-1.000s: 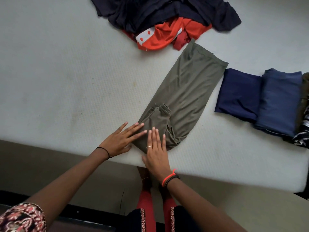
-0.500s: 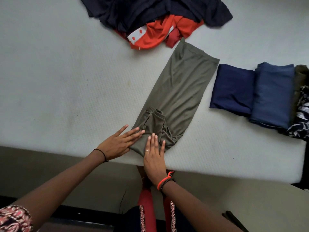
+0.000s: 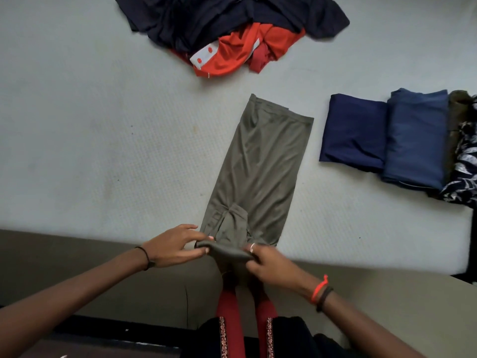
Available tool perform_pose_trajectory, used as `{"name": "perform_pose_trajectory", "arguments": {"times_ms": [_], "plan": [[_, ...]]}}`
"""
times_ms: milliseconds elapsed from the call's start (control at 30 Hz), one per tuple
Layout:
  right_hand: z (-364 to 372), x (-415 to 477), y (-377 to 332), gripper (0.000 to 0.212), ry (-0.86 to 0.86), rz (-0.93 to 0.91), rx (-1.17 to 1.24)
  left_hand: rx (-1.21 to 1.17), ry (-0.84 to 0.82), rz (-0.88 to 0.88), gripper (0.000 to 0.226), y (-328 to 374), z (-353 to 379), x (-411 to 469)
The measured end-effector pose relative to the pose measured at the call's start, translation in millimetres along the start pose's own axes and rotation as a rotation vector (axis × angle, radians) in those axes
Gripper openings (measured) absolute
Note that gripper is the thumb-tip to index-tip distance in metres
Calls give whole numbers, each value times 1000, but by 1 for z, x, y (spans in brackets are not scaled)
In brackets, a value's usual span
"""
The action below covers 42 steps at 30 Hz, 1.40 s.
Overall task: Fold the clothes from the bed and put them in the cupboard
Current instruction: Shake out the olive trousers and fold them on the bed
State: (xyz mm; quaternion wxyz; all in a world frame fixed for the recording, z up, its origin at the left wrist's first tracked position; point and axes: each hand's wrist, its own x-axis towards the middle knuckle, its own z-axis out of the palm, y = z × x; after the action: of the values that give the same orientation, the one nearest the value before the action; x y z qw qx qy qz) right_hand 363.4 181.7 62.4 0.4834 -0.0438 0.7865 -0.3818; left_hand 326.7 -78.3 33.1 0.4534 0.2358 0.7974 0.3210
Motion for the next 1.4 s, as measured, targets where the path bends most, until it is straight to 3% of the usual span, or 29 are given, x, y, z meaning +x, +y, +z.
{"name": "perform_pose_trajectory", "arguments": {"times_ms": [67,133,233,367,467,567,667,733,800,867,900,967,1067,1267,1400], "plan": [[-30,1,5,26,42,23,109,-168,90,-50,74,12,-6,8],[-58,4,10,21,64,56,247,-314,178,-81,82,19,-14,21],[-93,16,22,21,125,66,440,-443,283,-118,72,22,-29,49],[-120,44,39,18,211,101,587,-444,360,-176,62,29,-50,91],[-130,67,47,15,270,136,638,-409,427,-237,45,33,-63,122],[-134,86,56,11,348,172,680,-402,462,-305,45,24,-69,147],[-132,97,65,7,446,193,688,-547,470,-402,41,19,-71,156],[-123,98,66,11,588,197,586,-577,461,-437,45,21,-68,151],[-105,88,62,27,802,157,311,-425,591,-381,45,20,-59,138],[-75,75,57,43,874,38,26,-84,757,-156,53,15,-46,118],[-58,68,56,55,838,-24,-107,118,746,-19,62,13,-40,110],[-24,59,61,81,733,-139,-372,520,562,175,80,5,-24,98],[8,58,69,92,619,-184,-639,926,360,302,71,-12,0,94],[6,78,82,63,689,23,-754,1069,373,99,66,-21,3,116],[5,75,80,65,635,47,-726,1052,287,95,71,-17,-6,111]]}}
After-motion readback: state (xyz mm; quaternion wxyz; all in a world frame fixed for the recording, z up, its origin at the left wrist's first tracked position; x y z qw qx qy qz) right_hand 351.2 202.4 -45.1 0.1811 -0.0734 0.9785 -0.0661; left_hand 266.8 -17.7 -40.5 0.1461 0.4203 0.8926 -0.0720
